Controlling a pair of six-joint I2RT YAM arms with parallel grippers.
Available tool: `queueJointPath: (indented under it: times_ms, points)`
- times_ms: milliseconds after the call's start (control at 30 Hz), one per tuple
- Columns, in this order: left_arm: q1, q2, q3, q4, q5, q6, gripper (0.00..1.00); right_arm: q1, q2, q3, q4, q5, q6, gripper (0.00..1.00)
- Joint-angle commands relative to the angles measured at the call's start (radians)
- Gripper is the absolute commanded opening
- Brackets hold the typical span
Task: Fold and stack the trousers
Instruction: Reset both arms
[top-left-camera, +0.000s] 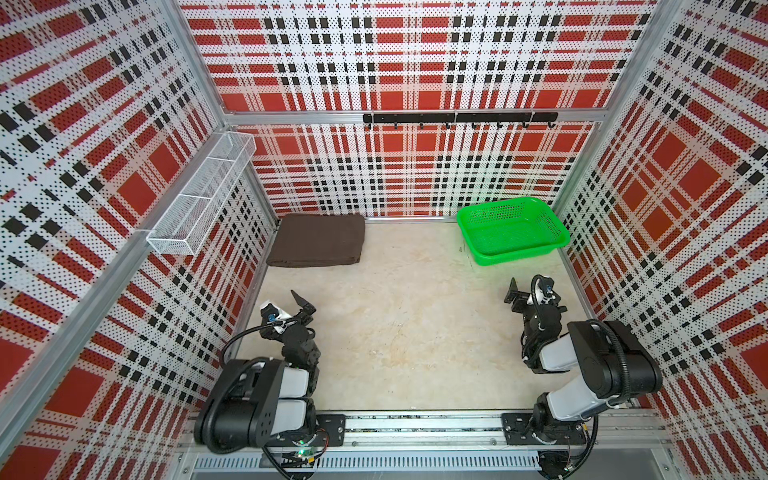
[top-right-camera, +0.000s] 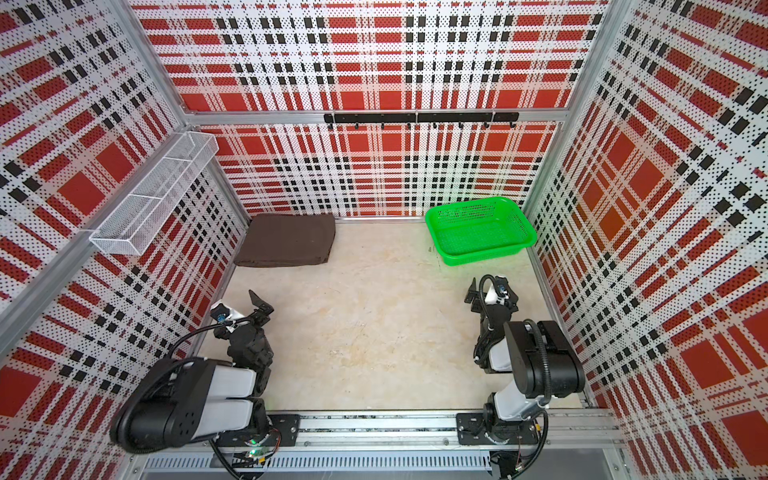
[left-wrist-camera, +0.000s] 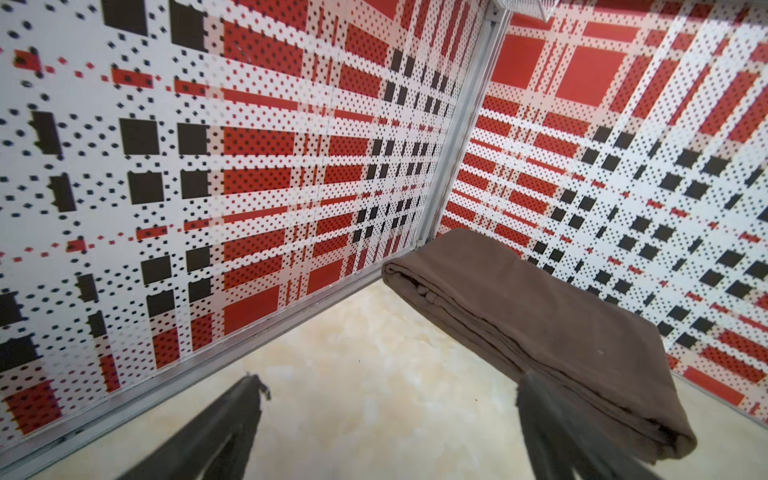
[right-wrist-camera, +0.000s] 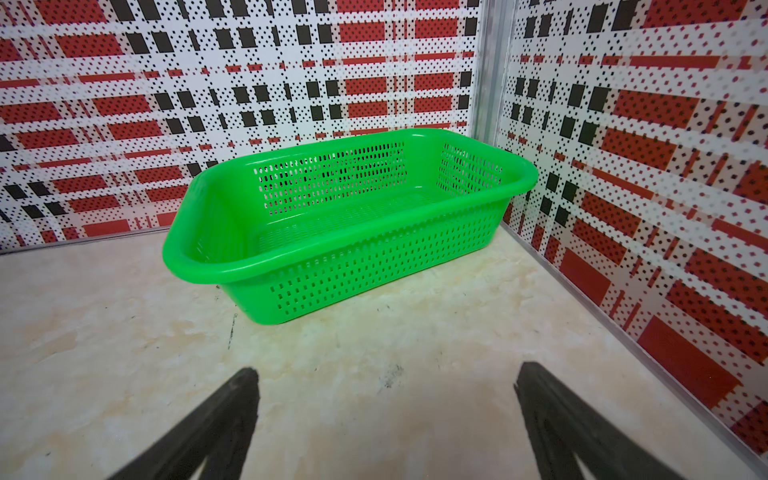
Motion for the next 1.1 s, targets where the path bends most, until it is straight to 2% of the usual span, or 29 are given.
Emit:
queueJointPath:
  times_ms: [0,133,267,333,400,500,1067]
  points:
    - [-0.006,0.11,-0.013,0.341,0.041,0.093,0.98,-0.006,-0.012,0.027,-0.039,-0.004,-0.007,1.0]
    - [0.008,0.063,0.062,0.104,0.141,0.097,0.98,0.013,-0.008,0.086,-0.14,-0.008,-0.036,1.0]
    - [0.004,0.128,0.139,0.015,0.245,0.136,0.98,0.019,-0.005,0.087,-0.142,-0.007,-0.04,1.0]
    - [-0.005,0.202,0.179,0.059,0.249,0.168,0.98,0.02,-0.006,0.088,-0.145,-0.003,-0.042,1.0]
    - [0.003,0.158,0.193,-0.053,0.256,0.146,0.98,0.027,-0.006,0.088,-0.143,0.008,-0.048,1.0]
    - [0.003,0.187,0.183,0.031,0.258,0.157,0.98,0.031,-0.007,0.092,-0.147,0.011,-0.052,1.0]
    - [-0.024,0.186,0.173,0.048,0.211,0.17,0.98,0.035,-0.006,0.097,-0.153,0.016,-0.056,1.0]
